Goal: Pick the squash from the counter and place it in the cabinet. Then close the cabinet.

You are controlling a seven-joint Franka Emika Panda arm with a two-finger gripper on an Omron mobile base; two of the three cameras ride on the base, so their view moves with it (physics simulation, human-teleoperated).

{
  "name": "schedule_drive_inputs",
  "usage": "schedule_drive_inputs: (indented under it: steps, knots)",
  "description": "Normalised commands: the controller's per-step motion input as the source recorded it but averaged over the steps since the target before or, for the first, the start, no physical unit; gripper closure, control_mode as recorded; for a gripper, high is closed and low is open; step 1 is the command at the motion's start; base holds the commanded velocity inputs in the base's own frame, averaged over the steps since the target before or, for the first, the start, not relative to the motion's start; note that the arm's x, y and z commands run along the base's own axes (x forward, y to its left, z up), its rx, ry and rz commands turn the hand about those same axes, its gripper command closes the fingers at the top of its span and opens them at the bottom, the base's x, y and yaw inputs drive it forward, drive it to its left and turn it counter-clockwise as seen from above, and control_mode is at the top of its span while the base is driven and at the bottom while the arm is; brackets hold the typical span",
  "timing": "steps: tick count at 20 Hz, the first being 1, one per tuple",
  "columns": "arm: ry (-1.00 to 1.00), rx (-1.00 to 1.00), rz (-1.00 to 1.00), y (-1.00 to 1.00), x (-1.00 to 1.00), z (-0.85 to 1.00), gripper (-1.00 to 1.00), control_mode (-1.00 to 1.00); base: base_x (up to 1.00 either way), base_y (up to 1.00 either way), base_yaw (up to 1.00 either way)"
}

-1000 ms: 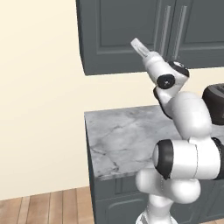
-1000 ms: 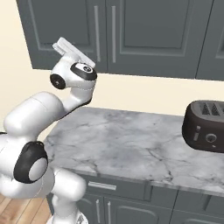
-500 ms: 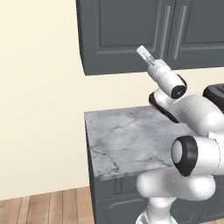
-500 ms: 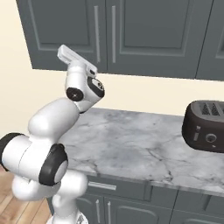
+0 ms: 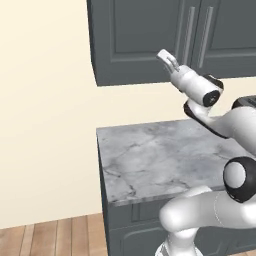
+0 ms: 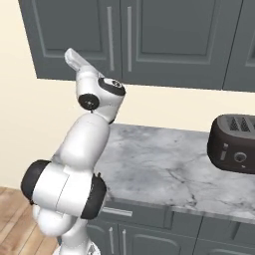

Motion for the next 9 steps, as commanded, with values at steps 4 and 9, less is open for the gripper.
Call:
schedule_drive_inputs:
  steps: [4, 9]
  knots:
    - [0.15, -0.05, 0.15, 0.00, -0.88, 0.12, -1.00, -1.00, 0.00, 0.00, 0.00]
    - [0.08, -0.05, 0.06, -0.11, -1.00, 0.48, -1.00, -1.00, 0.00, 0.00, 0.00]
